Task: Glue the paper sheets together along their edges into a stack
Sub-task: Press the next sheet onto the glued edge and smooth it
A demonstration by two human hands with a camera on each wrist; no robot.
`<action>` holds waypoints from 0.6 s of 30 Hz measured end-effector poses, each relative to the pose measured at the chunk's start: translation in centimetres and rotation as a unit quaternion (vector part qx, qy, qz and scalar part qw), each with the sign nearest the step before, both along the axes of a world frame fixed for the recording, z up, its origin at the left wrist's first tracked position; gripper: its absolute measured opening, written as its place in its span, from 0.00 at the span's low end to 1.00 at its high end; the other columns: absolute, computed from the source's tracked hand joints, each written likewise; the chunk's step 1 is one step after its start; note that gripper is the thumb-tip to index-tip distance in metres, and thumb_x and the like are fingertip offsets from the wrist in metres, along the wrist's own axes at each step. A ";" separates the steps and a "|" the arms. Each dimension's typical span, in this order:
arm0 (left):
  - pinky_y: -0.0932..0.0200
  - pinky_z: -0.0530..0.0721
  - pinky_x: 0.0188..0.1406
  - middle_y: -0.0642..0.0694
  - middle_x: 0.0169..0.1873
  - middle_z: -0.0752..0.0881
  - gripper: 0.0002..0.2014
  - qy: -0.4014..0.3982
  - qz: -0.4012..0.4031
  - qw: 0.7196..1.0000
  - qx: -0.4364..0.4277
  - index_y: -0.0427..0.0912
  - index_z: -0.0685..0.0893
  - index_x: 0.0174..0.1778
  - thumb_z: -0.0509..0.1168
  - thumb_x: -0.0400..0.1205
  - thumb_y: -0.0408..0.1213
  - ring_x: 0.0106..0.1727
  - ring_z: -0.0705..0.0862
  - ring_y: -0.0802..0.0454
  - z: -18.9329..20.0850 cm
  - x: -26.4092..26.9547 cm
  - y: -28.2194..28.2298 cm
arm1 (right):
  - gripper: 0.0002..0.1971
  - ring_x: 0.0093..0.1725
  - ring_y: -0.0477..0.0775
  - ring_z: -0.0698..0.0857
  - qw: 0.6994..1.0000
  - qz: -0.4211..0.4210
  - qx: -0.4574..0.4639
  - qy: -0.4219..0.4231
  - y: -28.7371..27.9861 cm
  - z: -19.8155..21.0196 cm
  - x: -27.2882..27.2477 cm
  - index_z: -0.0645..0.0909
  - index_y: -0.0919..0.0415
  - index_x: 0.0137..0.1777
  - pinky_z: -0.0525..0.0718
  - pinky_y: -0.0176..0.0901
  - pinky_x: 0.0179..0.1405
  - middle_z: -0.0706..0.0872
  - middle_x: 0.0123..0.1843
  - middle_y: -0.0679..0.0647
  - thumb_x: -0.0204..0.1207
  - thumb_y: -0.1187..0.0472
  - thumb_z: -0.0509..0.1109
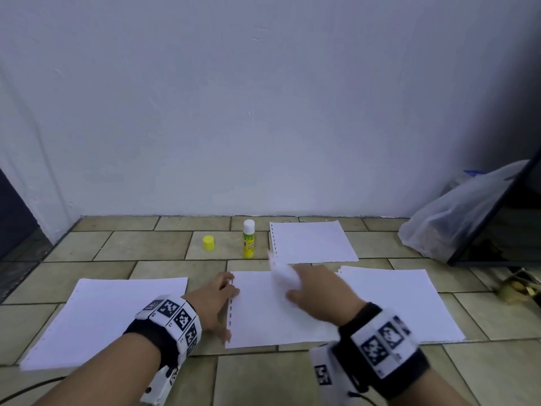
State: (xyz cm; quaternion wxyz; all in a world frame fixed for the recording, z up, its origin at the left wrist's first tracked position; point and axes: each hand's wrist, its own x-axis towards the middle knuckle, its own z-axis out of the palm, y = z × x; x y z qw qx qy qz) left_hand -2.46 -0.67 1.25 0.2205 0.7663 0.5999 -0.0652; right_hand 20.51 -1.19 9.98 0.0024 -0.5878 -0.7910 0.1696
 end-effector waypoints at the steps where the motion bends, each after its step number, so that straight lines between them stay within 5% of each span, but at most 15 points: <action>1: 0.60 0.67 0.77 0.51 0.81 0.43 0.49 -0.005 0.003 1.000 0.003 0.47 0.59 0.83 0.77 0.70 0.54 0.80 0.63 0.51 -0.1 -0.1 0.0 | 0.17 0.63 0.58 0.80 1.000 0.020 -0.017 -0.004 -0.2 -0.8 -1.4 0.75 0.59 0.65 0.76 0.44 0.55 0.82 0.64 0.57 0.79 0.53 0.64; 5: 0.54 0.71 0.76 0.54 0.81 0.43 0.53 -0.023 0.014 1.000 0.006 0.50 0.56 0.83 0.79 0.67 0.55 0.78 0.68 0.47 -0.5 -0.4 -0.2 | 0.22 0.64 0.59 0.78 0.996 0.052 -0.064 -0.021 -0.1 -4.0 -5.3 0.75 0.63 0.64 0.77 0.48 0.59 0.80 0.64 0.59 0.79 0.47 0.66; 9: 0.52 0.74 0.73 0.54 0.81 0.54 0.60 -0.049 0.050 0.997 -0.020 0.52 0.47 0.84 0.80 0.63 0.55 0.74 0.72 0.47 -0.7 -0.9 -0.3 | 0.29 0.69 0.59 0.74 0.995 0.059 -0.082 0.000 0.3 -6.0 -6.3 0.72 0.63 0.70 0.73 0.49 0.68 0.76 0.69 0.59 0.77 0.45 0.69; 14: 0.51 0.76 0.71 0.56 0.79 0.54 0.50 -0.010 0.033 0.999 -0.021 0.50 0.57 0.83 0.77 0.69 0.54 0.72 0.74 0.48 0.1 -0.5 -0.8 | 0.32 0.68 0.60 0.75 0.995 0.056 -0.081 0.017 0.6 -6.9 -6.3 0.67 0.64 0.72 0.74 0.48 0.65 0.77 0.68 0.60 0.75 0.46 0.71; 18: 0.53 0.76 0.70 0.53 0.80 0.55 0.47 0.019 0.026 0.999 0.000 0.50 0.59 0.83 0.76 0.71 0.54 0.72 0.74 0.48 0.6 0.0 -1.1 | 0.37 0.69 0.60 0.73 0.993 0.079 -0.076 0.033 0.7 -7.5 -6.3 0.58 0.51 0.80 0.75 0.51 0.66 0.75 0.69 0.59 0.75 0.46 0.71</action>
